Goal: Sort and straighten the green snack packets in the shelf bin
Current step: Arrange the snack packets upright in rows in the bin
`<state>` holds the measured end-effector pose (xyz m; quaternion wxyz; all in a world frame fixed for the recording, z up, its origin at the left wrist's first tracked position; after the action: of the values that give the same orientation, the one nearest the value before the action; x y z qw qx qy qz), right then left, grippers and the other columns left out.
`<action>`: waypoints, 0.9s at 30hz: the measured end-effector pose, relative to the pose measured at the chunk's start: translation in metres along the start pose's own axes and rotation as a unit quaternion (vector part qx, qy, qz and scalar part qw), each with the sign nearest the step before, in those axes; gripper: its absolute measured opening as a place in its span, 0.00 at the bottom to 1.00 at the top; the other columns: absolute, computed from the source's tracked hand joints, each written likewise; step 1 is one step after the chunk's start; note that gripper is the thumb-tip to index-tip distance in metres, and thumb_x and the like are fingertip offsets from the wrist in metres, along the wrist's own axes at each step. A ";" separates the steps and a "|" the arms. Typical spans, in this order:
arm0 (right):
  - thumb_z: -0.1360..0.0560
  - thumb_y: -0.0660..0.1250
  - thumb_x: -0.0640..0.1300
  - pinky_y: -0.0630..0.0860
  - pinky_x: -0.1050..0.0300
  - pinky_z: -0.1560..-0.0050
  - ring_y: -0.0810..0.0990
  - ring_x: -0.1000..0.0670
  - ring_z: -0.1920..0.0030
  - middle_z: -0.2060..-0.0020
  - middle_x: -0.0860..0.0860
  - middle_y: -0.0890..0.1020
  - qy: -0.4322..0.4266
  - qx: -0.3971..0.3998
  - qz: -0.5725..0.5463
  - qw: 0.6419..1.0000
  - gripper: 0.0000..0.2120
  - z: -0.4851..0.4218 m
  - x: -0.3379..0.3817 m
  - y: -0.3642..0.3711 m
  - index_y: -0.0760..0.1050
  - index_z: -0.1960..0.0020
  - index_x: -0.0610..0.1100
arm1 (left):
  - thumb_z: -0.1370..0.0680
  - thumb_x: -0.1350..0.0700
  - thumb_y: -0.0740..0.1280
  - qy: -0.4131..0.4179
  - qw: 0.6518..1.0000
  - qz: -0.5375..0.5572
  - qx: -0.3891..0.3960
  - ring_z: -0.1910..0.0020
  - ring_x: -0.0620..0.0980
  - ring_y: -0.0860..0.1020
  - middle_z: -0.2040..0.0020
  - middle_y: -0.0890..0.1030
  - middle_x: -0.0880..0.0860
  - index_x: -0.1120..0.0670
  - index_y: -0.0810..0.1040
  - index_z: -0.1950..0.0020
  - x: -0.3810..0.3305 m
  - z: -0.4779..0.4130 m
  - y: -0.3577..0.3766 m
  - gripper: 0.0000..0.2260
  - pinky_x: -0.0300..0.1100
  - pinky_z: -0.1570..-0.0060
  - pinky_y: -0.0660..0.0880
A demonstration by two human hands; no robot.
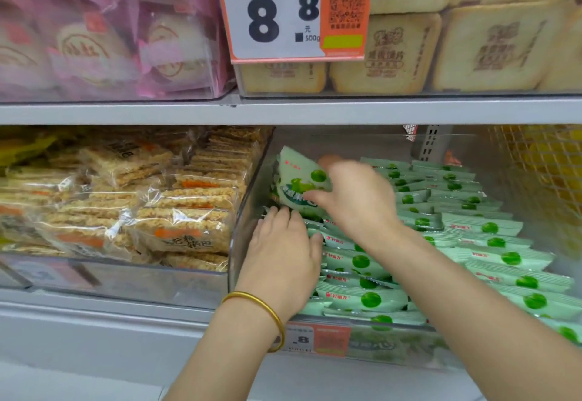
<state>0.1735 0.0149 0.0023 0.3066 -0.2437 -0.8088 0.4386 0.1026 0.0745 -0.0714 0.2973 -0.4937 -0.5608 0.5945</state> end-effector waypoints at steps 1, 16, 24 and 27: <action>0.26 0.67 0.55 0.71 0.55 0.58 0.75 0.44 0.46 0.51 0.48 0.77 -0.032 0.023 0.038 0.998 0.15 -0.003 0.008 0.010 0.74 0.45 0.46 | 0.18 0.48 0.51 -0.004 1.000 0.004 0.004 0.27 0.55 0.58 0.28 0.64 0.57 0.59 0.62 0.29 0.000 0.001 0.000 0.22 0.48 0.26 0.52; 0.24 0.65 0.52 0.64 0.56 0.51 0.66 0.44 0.38 0.49 0.50 0.72 -0.109 0.173 0.099 0.974 0.09 -0.020 0.007 0.053 0.81 0.49 0.52 | 0.17 0.52 0.51 0.004 0.999 0.047 0.015 0.24 0.49 0.49 0.23 0.52 0.53 0.59 0.52 0.24 -0.002 0.007 -0.010 0.24 0.41 0.27 0.46; 0.22 0.63 0.47 0.73 0.54 0.44 0.73 0.44 0.42 0.48 0.49 0.73 -0.013 0.183 -0.013 0.983 0.09 -0.028 -0.019 0.036 0.82 0.48 0.48 | 0.18 0.54 0.51 0.026 1.000 -0.002 -0.016 0.25 0.53 0.52 0.26 0.58 0.56 0.60 0.60 0.28 -0.006 -0.021 -0.009 0.19 0.48 0.26 0.50; 0.22 0.63 0.44 0.76 0.52 0.46 0.78 0.44 0.48 0.46 0.46 0.77 0.039 0.168 -0.024 0.985 0.10 -0.031 -0.033 0.030 0.82 0.49 0.42 | 0.17 0.52 0.49 0.032 0.999 -0.039 -0.003 0.26 0.52 0.53 0.27 0.60 0.55 0.58 0.62 0.29 -0.009 -0.022 -0.003 0.19 0.48 0.26 0.47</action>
<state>0.2223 0.0257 -0.0193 0.3846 -0.1865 -0.7169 0.5508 0.1256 0.0757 -0.0636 0.3366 -0.4913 -0.5714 0.5647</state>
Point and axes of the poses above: each hand's wrist, its own z-axis away from the middle knuckle, its own y-axis out of the palm, x = y × z, the point moved 10 cm from there along -z, towards the middle knuckle
